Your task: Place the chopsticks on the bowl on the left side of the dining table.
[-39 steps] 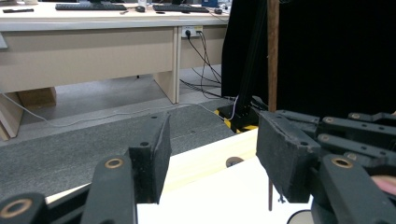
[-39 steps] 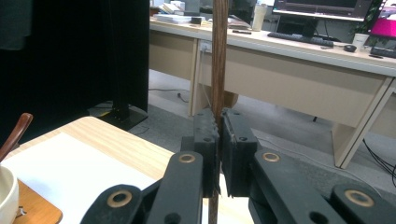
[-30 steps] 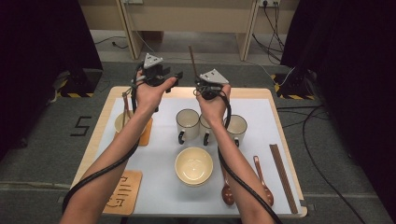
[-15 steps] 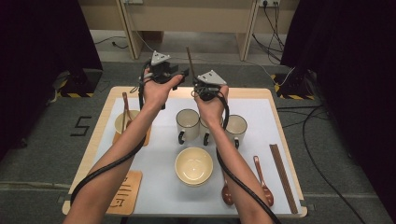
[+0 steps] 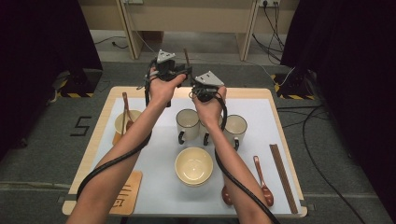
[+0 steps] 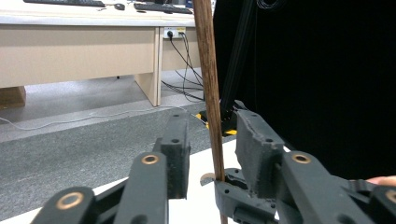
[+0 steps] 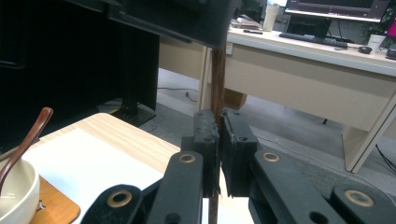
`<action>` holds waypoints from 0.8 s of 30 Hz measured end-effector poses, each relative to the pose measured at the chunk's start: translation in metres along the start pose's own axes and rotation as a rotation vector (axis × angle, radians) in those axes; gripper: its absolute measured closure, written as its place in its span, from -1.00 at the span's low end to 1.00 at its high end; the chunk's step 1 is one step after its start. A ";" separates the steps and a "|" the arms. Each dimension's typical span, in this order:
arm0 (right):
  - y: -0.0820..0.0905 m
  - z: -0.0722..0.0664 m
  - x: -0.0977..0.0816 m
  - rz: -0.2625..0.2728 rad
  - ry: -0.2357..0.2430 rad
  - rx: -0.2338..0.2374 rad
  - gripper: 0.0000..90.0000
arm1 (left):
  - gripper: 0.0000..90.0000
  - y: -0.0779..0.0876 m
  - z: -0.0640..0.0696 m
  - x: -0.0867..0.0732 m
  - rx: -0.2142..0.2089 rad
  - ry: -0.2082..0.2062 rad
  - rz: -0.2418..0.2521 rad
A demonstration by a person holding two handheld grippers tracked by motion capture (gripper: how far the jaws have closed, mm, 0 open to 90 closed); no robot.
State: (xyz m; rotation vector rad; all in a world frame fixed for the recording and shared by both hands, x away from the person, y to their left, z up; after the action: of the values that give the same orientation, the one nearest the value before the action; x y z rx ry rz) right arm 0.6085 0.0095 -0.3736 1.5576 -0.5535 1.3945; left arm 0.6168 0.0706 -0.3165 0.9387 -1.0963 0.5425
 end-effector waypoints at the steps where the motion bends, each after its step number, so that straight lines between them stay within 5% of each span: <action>1: 0.000 -0.001 0.000 -0.002 0.002 -0.001 0.90 | 0.48 -0.001 0.000 0.000 -0.001 0.002 0.002; 10: 0.001 -0.003 0.000 0.001 0.013 -0.004 0.90 | 0.80 -0.003 -0.001 0.003 -0.021 0.011 0.020; 17: 0.001 -0.003 0.000 0.001 0.009 -0.005 0.90 | 0.86 -0.002 0.002 0.004 -0.045 0.017 0.025; 24: 0.004 -0.003 0.001 -0.006 -0.004 0.001 0.43 | 0.85 0.007 0.003 0.011 -0.029 -0.018 0.064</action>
State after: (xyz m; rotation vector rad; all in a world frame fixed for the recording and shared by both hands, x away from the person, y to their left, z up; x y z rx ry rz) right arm 0.6035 0.0107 -0.3720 1.5616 -0.5503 1.3876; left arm 0.6143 0.0710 -0.3036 0.8868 -1.1507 0.5704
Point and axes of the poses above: each handheld gripper's, and its own axes: y roughly backward along the jaws, x roughly out of its top, z roughly to its right, the point moved 9 cm from there along -y, roughly forward along the jaws, and after that the axes turned 7 degrees about -z, right-handed, at the moved point
